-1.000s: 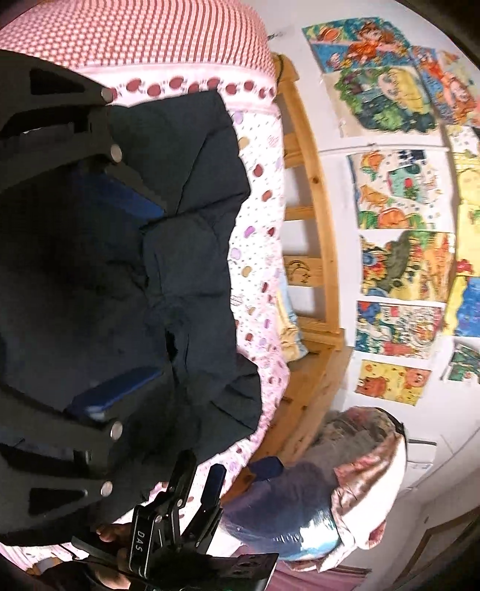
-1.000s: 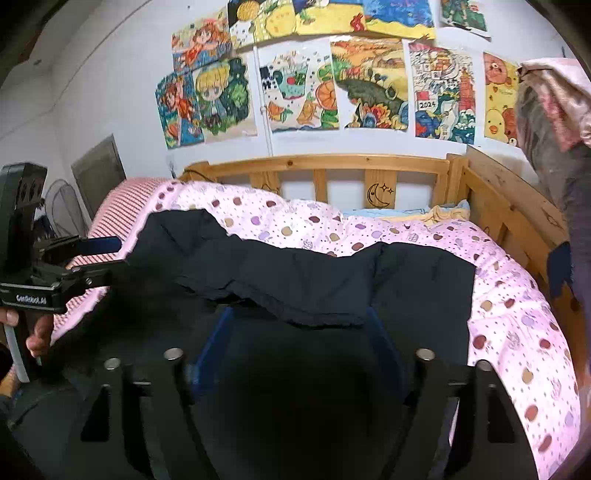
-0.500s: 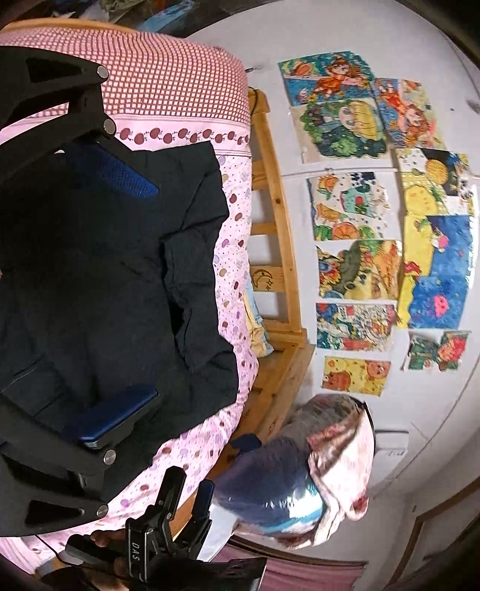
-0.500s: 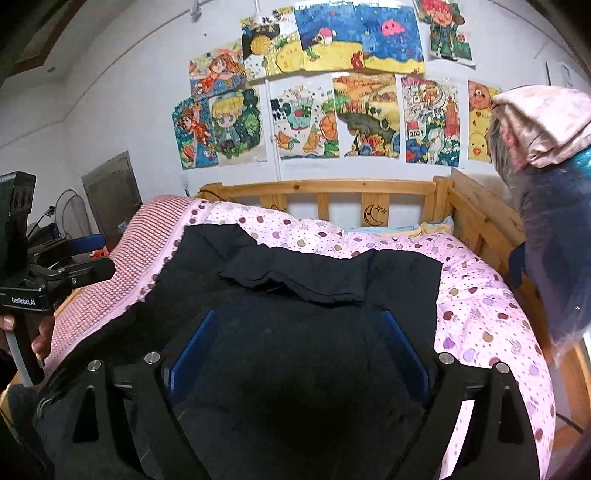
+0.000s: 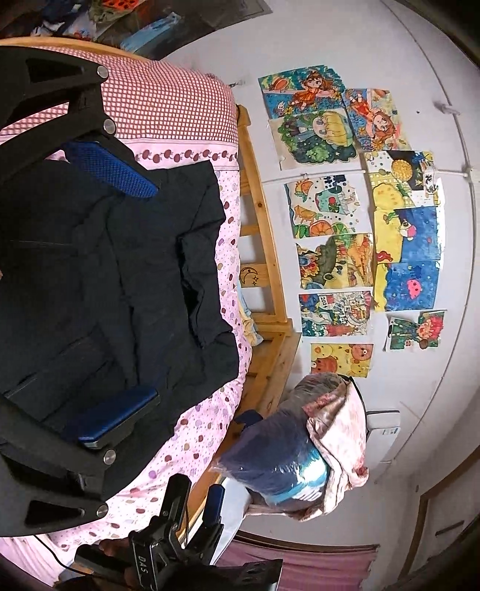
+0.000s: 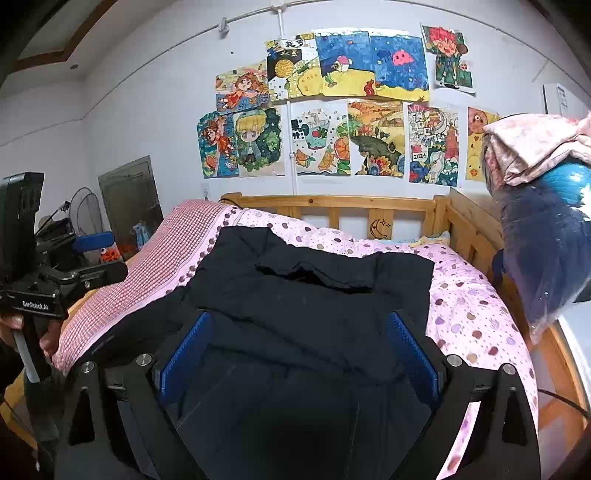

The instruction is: Fold large clothes

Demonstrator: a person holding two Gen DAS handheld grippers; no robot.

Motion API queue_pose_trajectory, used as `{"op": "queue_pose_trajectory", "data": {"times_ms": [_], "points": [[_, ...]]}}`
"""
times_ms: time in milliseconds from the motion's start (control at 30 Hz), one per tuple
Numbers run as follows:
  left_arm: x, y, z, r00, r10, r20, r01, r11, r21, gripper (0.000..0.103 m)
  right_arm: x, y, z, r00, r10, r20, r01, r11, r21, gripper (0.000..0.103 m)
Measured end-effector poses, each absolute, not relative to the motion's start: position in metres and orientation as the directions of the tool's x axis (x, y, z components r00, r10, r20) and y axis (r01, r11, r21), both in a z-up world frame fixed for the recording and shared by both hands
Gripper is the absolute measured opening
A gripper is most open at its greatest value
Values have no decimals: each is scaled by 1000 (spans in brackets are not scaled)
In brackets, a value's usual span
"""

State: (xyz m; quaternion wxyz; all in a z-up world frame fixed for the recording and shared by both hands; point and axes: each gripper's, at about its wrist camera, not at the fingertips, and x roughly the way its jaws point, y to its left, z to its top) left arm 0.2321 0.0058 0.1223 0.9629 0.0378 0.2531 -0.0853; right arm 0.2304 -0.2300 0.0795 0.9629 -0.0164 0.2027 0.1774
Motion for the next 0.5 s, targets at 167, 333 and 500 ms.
{"op": "queue_pose_trajectory", "data": {"times_ms": [167,333,500], "points": [[202,7,123,869,-129,-477,175,983,53,103,196,-231,77,860,322,-395,-338,941,31,93],[171,9,121,877,-122,-465,173,983,68,103,168,-236,69,863,309,-399,-328,945,23,93],[144,9,118,888,-107,-447,164,982,91,103,147,-238,60,862,298,-411,-322,947,11,93]]}}
